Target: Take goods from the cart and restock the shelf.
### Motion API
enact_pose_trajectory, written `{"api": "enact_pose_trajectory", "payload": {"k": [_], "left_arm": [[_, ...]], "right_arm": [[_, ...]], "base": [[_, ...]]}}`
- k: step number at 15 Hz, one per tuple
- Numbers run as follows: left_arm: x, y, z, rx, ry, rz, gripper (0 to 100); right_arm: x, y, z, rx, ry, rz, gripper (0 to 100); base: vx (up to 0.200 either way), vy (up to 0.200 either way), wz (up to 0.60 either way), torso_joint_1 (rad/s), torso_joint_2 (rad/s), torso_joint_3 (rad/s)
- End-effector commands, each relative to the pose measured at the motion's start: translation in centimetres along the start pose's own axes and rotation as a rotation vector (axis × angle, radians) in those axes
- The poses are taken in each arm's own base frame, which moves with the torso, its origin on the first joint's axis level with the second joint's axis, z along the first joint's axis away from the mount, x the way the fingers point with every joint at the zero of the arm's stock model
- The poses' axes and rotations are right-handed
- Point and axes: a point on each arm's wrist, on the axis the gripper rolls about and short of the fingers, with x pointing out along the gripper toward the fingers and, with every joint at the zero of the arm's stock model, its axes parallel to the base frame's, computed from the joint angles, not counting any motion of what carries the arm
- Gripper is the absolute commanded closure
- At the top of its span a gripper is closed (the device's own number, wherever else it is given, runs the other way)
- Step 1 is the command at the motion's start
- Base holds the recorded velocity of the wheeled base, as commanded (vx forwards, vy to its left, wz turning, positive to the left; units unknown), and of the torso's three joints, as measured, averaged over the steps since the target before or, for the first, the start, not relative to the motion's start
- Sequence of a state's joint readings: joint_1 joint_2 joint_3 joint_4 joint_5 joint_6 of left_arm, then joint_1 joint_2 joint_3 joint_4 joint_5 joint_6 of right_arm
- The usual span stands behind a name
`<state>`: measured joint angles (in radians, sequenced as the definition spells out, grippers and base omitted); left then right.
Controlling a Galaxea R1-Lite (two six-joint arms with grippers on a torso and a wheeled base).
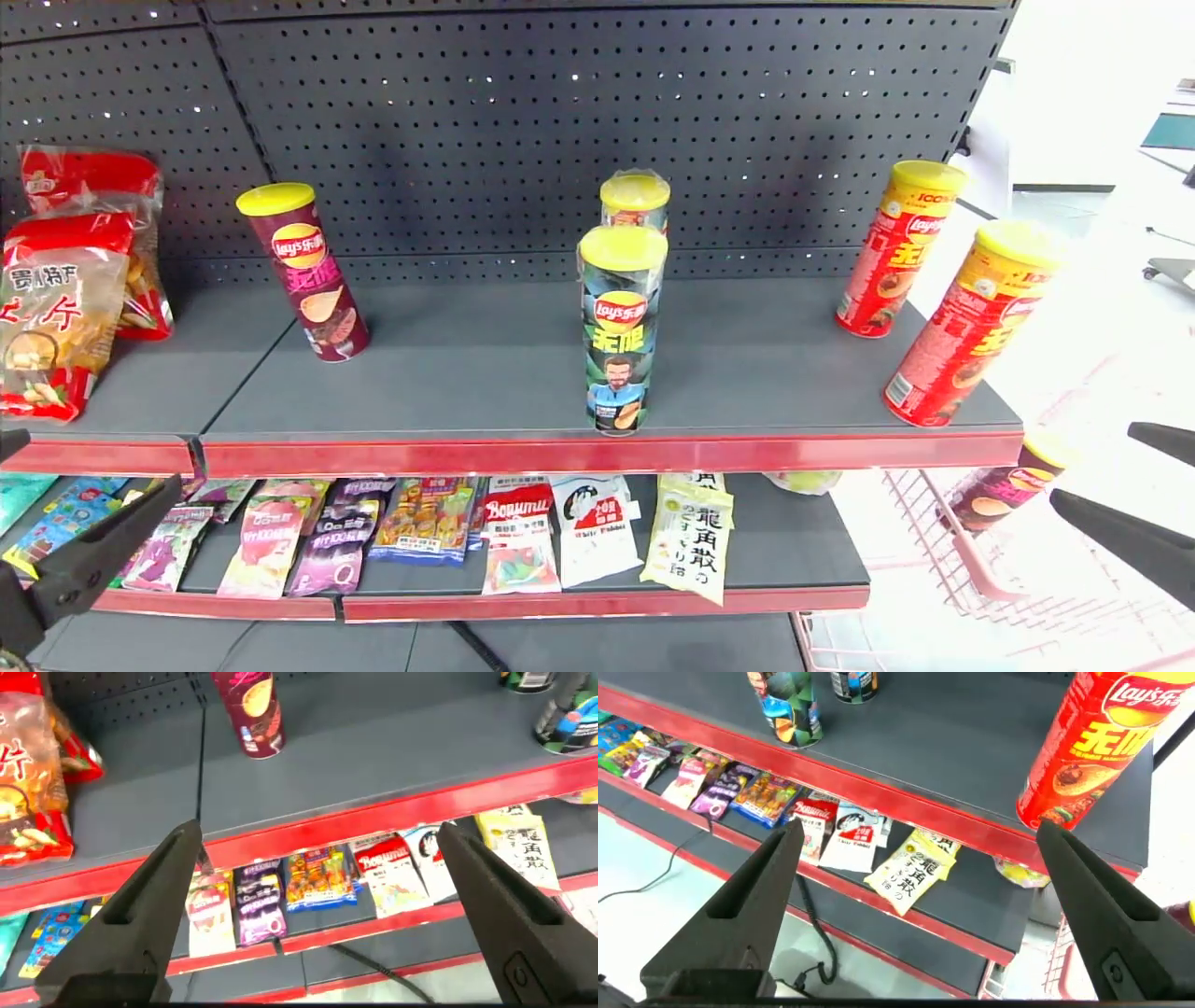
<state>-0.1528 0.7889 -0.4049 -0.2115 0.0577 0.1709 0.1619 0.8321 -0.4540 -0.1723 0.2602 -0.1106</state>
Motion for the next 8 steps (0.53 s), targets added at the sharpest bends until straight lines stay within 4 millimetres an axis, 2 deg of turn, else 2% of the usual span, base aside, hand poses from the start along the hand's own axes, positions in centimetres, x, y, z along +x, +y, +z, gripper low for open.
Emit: {"api": "enact_pose_trajectory", "payload": {"k": [1,8], "left_arm": [[-0.01,0.06,0.0,-0.002,0.001,0.008,0],[-0.12,0.05,-0.11,-0.002,-0.001,0.008,0]], "right_arm": [[0.03,-0.03,-0.14,0.001,0.006,-0.003,0],[0.3,-0.07,-0.55,-0.003,0.028,-0.001,0]], "base": [[0.0,-0.2,0.0,0.012,0.01,0.002],[0.0,-0.2,0.0,0.007,0.01,0.001]]}}
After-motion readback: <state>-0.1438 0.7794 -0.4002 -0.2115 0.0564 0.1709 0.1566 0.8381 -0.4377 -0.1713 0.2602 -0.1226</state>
